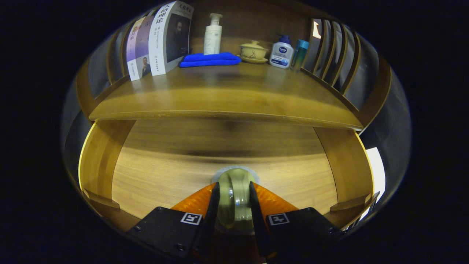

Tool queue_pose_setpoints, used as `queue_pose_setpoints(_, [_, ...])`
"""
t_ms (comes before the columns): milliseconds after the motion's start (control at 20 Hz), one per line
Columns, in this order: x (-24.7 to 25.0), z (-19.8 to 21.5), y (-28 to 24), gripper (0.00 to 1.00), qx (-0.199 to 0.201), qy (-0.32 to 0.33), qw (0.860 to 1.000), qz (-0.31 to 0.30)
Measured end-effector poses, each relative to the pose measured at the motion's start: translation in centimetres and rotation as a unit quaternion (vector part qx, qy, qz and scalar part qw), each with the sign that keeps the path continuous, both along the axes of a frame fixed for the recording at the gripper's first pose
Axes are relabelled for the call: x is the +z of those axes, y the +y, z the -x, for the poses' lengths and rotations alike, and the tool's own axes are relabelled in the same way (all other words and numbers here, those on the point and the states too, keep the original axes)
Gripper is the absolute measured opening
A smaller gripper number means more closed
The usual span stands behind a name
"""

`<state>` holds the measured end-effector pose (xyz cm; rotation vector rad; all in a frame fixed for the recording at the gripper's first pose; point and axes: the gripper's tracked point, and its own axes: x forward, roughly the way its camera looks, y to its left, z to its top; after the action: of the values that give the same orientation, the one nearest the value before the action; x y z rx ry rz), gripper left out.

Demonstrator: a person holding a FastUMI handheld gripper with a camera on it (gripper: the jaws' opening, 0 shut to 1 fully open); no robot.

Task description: Pull open the drawer, take out the items inside it, and place them on the countertop above the cabinet.

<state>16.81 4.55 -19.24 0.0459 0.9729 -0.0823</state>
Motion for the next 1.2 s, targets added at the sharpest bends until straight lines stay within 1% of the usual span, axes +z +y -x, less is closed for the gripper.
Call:
queue_pose_setpoints(50, [-0.1,0.0,0.0,0.51,-0.006,0.002,1.0,-0.006])
queue_pose_setpoints(100, [-0.1,-0.5,0.1,0.44,-0.013,-0.014,1.0,-0.01])
queue_pose_setpoints(150, [0.4,-0.5,0.2,0.37,-0.011,-0.018,1.0,-0.016])
queue_pose_setpoints(200, [0.3,-0.3,-0.2,0.29,-0.017,-0.017,1.0,-0.011])
queue_pose_setpoints(250, [0.8,-0.3,-0.1,0.22,-0.02,-0.031,0.999,-0.013])
queue_pose_setpoints(300, [1.3,-0.7,0.1,0.12,-0.025,-0.047,0.998,-0.022])
queue_pose_setpoints(350, [2.1,-1.0,0.0,0.12,-0.028,-0.061,0.997,-0.024])
queue_pose_setpoints(450, [3.3,-0.6,-1.3,0.12,-0.04,-0.067,0.997,-0.013])
queue_pose_setpoints(550, [4.6,-0.3,-1.6,0.12,-0.056,-0.074,0.995,-0.023])
queue_pose_setpoints(650, [5.6,0.0,-2.0,0.12,-0.063,-0.083,0.994,-0.022])
queue_pose_setpoints(800, [6.6,0.8,-2.3,0.12,-0.064,-0.092,0.994,-0.014])
queue_pose_setpoints(950, [7.4,1.2,-1.6,0.12,-0.059,-0.101,0.993,-0.021])
queue_pose_setpoints(1200, [10.4,0.6,-0.7,0.12,-0.04,-0.148,0.988,-0.01])
